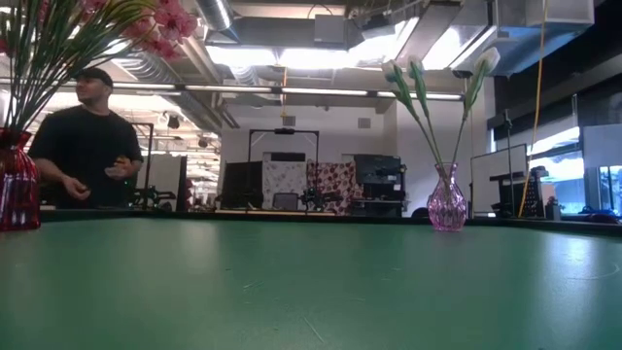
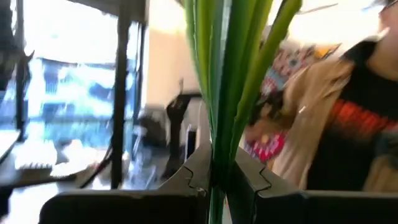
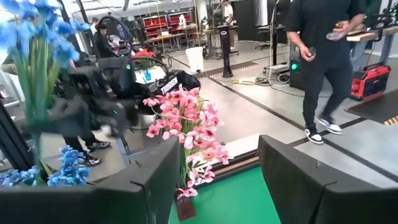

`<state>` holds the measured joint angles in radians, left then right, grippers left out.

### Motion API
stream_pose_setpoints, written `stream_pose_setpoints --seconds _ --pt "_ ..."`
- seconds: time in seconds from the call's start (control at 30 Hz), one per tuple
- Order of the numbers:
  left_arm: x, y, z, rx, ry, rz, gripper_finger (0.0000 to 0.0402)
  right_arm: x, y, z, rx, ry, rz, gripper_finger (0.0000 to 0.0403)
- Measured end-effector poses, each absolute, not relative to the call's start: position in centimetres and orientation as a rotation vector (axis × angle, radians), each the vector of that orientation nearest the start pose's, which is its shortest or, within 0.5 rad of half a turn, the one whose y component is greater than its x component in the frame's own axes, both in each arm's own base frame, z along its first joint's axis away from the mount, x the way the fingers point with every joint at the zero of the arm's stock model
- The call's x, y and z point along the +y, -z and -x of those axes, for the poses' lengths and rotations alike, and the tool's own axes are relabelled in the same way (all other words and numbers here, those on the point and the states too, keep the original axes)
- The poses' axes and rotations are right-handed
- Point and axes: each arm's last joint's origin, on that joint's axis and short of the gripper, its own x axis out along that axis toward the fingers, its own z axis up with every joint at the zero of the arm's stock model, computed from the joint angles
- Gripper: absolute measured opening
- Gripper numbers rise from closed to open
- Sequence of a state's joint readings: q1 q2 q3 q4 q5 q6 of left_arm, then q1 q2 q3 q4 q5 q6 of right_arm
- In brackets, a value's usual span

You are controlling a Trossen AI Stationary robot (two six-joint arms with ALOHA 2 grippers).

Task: Sort flowers into vase by color
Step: Put the blue flower into the transparent vase

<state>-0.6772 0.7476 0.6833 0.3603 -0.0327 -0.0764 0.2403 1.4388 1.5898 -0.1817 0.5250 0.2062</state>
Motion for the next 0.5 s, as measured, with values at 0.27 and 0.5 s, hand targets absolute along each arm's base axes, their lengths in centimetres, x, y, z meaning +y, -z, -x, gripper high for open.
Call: stream_pose_setpoints --seconds 0.27,0.5 --pt "-6.2 -35.3 -9.3 -0.146 0.669 0.205 0.0025 5.5 -45.8 -30.7 0.007 0.267 -0.194 0.0218" --pt "-3.2 -35.9 -4.2 -0.274 0.708 0.254 0.0020 5.6 -45.6 -30.7 0.028 0.261 -0.190 0.0218"
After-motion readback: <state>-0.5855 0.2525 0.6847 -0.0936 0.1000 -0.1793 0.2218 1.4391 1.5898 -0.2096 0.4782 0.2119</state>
